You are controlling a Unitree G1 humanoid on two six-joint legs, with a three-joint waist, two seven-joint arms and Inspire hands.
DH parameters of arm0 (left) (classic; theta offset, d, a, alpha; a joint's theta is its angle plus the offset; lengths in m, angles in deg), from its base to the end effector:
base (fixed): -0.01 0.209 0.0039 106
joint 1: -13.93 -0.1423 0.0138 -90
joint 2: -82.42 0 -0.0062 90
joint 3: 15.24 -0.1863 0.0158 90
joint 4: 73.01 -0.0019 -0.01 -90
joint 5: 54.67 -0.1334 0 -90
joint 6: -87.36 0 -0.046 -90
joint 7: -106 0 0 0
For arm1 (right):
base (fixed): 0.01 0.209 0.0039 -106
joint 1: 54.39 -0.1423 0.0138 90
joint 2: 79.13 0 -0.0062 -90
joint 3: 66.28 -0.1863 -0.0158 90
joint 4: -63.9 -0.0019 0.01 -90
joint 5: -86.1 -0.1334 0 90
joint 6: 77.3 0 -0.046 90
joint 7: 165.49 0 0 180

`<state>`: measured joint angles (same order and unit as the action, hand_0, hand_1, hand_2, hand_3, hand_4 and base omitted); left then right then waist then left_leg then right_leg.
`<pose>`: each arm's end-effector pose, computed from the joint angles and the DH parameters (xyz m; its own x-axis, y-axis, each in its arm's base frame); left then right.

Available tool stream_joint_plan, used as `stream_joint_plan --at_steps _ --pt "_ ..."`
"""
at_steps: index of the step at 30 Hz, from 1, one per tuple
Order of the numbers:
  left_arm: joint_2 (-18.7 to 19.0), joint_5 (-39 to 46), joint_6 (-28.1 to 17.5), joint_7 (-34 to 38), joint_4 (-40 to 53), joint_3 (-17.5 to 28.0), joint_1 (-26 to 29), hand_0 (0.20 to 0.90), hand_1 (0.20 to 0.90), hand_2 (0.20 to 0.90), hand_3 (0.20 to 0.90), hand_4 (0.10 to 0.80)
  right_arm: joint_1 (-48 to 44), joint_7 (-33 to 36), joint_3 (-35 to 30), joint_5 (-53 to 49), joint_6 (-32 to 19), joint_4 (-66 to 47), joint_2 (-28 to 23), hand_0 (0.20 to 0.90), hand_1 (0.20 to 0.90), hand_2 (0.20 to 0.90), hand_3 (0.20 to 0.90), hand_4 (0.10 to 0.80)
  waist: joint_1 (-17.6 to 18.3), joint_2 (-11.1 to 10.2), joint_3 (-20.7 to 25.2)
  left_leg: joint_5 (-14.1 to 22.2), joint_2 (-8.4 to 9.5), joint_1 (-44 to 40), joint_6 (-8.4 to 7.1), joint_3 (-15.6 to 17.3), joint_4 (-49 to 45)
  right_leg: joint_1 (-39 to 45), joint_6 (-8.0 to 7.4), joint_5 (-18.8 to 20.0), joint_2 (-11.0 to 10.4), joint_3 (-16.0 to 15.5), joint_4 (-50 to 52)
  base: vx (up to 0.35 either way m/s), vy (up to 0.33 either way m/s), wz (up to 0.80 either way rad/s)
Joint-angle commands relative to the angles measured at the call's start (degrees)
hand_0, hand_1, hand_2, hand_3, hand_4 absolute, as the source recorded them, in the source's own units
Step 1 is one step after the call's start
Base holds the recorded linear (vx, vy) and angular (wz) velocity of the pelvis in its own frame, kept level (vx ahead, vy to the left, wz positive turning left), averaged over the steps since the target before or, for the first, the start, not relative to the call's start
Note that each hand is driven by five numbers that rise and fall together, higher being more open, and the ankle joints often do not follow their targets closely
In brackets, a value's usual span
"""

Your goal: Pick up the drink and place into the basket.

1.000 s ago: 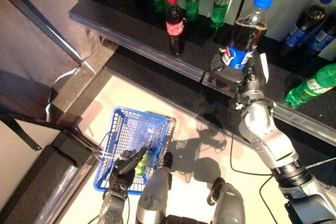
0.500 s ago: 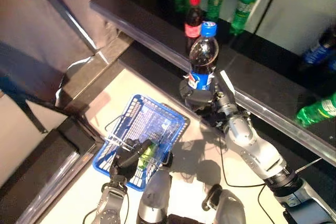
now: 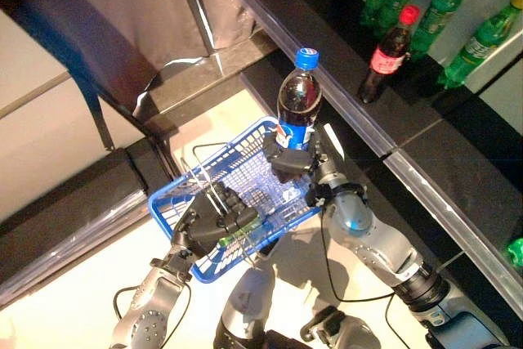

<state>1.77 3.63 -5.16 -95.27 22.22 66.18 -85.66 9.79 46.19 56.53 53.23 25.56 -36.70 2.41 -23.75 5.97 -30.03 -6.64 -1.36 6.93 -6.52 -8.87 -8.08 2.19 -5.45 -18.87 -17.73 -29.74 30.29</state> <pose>0.1626 0.2078 0.0366 0.9118 -0.3963 0.1074 0.3845 0.7322 -0.5622 0.2358 -0.0938 0.1229 0.9790 0.1874 0.0803 -0.1871 0.9823 -0.0109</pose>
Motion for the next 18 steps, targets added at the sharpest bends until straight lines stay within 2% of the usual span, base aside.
stream_joint_plan --at_steps 1,3,9,14,18 --pt "1.55 2.87 -6.20 -10.17 16.67 2.15 4.42 0.300 0.300 0.300 0.200 0.100 -6.34 2.55 2.13 1.29 -10.66 -2.19 6.69 0.300 0.300 0.300 0.200 0.100 -0.11 -2.60 12.14 3.10 2.24 0.56 1.52 -2.00 -5.46 3.47 3.91 9.62 4.83 -0.59 -10.77 0.010 -0.068 0.12" --pt "1.84 3.27 -4.83 -11.62 18.65 2.27 5.38 0.300 0.300 0.300 0.200 0.100 -6.27 4.20 3.35 -0.21 -11.03 1.02 8.91 0.300 0.300 0.300 0.200 0.100 -0.99 -3.17 12.14 4.57 2.46 -0.29 1.28 -2.81 -5.27 4.31 3.45 8.33 5.20 0.07 -10.86 0.047 -0.071 0.11" --pt "1.95 4.47 -2.39 -16.85 22.20 1.62 7.63 0.300 0.300 0.300 0.200 0.100 -6.27 4.40 5.24 -1.18 -11.89 7.52 12.96 0.300 0.300 0.300 0.200 0.100 -2.55 -3.31 11.96 4.57 3.01 0.21 1.38 -4.34 -4.86 4.71 3.50 8.77 5.84 -0.62 -11.84 0.001 -0.045 0.07" --pt "1.39 7.79 2.42 -18.93 24.99 -0.05 9.98 0.300 0.300 0.300 0.200 0.100 -6.15 3.85 7.97 -0.83 -11.62 13.31 17.12 0.300 0.300 0.300 0.200 0.100 -3.54 -3.70 11.88 4.37 3.38 0.34 1.39 -5.47 -4.72 5.23 3.33 9.13 6.32 -1.02 -12.30 0.006 -0.032 0.06" --pt "0.72 6.75 3.68 -19.91 25.75 -1.39 10.59 0.300 0.300 0.300 0.200 0.100 -6.91 4.02 8.87 0.15 -11.40 16.44 19.17 0.300 0.300 0.300 0.200 0.100 -4.08 -3.93 11.93 4.38 3.58 0.46 1.42 -5.95 -4.81 5.54 3.35 9.27 6.53 -1.08 -12.67 0.015 -0.015 0.10"
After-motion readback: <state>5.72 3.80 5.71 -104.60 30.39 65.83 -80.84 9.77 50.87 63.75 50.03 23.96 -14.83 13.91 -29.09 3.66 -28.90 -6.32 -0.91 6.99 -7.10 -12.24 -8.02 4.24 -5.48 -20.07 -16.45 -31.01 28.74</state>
